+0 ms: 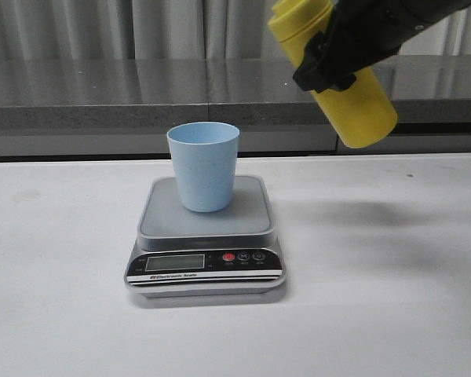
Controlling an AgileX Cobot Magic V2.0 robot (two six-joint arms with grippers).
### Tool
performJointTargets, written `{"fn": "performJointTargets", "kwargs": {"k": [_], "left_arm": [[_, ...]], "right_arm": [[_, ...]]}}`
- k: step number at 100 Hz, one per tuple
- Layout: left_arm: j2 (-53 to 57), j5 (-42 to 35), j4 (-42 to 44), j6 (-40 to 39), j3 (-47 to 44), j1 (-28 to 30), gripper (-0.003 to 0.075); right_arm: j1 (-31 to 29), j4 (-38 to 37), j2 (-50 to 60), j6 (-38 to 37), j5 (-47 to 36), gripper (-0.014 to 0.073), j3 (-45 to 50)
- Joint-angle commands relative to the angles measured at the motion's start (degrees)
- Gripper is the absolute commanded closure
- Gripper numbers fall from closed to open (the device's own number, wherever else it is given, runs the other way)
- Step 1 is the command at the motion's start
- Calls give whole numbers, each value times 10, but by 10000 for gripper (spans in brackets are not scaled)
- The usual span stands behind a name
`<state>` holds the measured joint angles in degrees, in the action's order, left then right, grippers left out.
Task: Pour seasoning into cup on scale with both arms
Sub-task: 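Rotate the yellow bottle upright with the right gripper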
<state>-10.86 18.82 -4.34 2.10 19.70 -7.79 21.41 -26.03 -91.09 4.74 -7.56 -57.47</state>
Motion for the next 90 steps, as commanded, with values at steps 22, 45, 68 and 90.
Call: {"fn": "performJointTargets", "kwargs": {"k": [22, 45, 68, 90], "left_arm": [[-4, -42, -2, -3, 14, 0, 740], [-4, -42, -2, -3, 14, 0, 740], [-4, -42, -2, -3, 14, 0, 740], [-4, -42, -2, -3, 14, 0, 740]], "right_arm": [[-43, 130, 45, -1, -304, 349, 128], [-43, 190, 45, -1, -423, 349, 205], [-43, 193, 37, -2, -435, 349, 218], [-43, 194, -15, -42, -508, 349, 218]]}}
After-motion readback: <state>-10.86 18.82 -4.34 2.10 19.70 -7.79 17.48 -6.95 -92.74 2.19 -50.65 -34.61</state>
